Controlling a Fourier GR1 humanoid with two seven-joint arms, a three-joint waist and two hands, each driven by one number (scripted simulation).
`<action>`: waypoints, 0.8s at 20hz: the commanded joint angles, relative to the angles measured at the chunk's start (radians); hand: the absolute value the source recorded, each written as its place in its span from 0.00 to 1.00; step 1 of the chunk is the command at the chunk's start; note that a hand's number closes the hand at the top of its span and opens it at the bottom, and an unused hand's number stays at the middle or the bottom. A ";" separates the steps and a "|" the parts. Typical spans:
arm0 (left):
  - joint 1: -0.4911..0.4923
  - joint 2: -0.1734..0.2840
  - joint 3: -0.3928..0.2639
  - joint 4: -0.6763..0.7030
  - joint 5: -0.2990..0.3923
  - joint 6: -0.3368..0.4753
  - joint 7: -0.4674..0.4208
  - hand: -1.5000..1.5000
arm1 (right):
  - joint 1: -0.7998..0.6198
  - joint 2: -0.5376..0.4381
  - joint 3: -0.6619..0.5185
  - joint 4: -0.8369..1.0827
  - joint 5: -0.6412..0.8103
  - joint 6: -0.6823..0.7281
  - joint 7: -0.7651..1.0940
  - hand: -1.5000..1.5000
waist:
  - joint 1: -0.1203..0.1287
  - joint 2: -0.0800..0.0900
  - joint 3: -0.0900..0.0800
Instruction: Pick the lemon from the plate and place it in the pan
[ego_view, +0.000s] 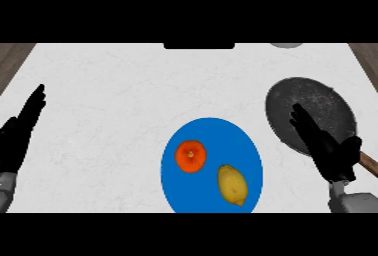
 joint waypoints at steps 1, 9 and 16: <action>0.060 -0.030 0.016 -0.064 0.023 -0.011 -0.057 0.50 | -0.030 0.002 -0.001 -0.065 -0.059 0.093 -0.019 1.00 | -0.005 0.008 -0.019; 0.034 -0.360 -0.149 -0.123 0.149 -0.025 -0.175 0.50 | -0.052 -0.028 0.009 -0.198 -0.062 0.229 -0.215 0.00 | -0.032 0.008 -0.020; 0.072 -0.372 -0.154 -0.126 0.120 -0.043 -0.204 0.50 | 0.020 -0.192 -0.047 -0.245 0.061 0.407 -0.404 0.00 | -0.018 0.010 -0.019</action>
